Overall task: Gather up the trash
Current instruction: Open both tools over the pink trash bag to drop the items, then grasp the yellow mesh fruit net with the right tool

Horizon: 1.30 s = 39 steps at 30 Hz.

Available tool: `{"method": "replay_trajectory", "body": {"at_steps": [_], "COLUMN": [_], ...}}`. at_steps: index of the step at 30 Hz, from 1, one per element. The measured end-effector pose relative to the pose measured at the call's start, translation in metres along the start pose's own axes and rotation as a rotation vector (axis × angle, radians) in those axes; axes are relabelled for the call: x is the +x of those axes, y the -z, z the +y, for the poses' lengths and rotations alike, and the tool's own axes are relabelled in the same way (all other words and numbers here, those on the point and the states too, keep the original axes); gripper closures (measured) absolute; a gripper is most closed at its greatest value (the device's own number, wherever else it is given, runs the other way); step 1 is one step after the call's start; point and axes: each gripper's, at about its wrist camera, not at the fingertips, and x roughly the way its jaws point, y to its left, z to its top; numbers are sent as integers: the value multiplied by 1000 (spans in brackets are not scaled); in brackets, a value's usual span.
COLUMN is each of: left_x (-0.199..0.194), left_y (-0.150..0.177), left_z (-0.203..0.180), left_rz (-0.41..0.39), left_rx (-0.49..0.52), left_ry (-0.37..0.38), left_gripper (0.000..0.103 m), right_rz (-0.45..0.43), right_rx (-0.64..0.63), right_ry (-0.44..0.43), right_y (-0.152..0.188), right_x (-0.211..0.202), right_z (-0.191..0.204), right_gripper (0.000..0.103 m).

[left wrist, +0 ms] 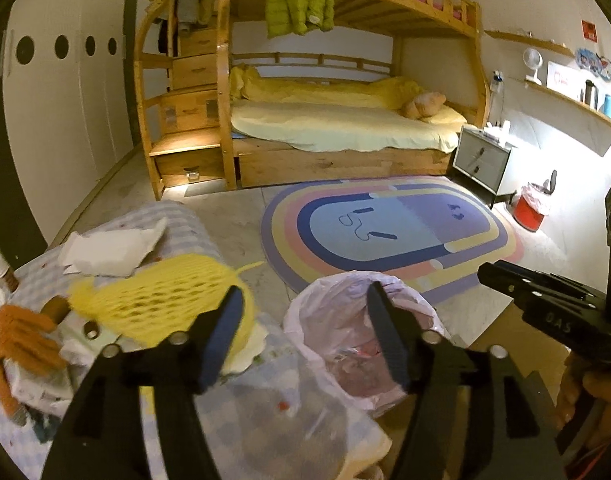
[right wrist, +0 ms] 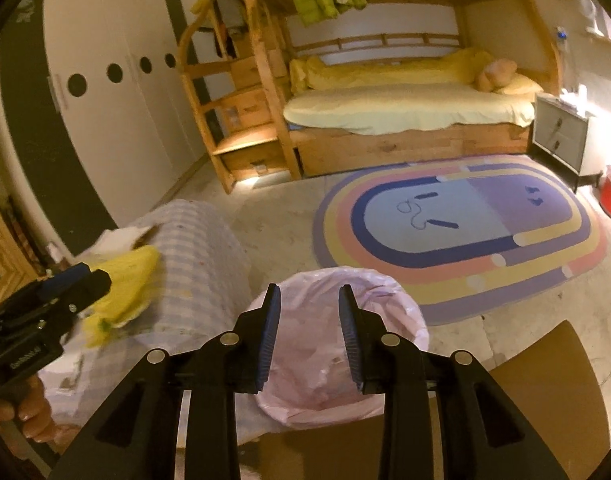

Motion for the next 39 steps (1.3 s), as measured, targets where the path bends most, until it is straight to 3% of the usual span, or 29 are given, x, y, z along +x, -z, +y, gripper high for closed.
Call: {"method": "replay_trajectory", "body": {"at_steps": [2,8,14,22,27,31,34,39], "left_x": [-15,-59,-98,-136,-147,-142,-136,-122], "left_y": [3,14,29,66,88,97,99,98], "left_z": [10,43,84,147,180,197,200,202], "left_rz": [-4,-24,-70,-49,-30,-7,6,25], "left_rx": [-15,-65,-127,-205,-274,-318,-310,-288], "left_ry": [-7,-14,-133,-319,-399,-426,-434,-435], "left_gripper": [29,28,28,28,28,28,28,28], "right_rz": [-1,-8,21,39,56,75,60,37], "right_rx": [-17,-90,-191,-302,-349,-321,-308,-289], "right_ry": [-29,-120,-197,-260,-240,-215,-162,-113], "right_y": [1,3,10,21,27,26,17,-1], "right_x": [-9,-27,-27,-22,-7,8,22,45], "right_z": [13,65,121,174,191,187,183,178], "right_gripper": [69,58,56,51,40,38,32,32]}}
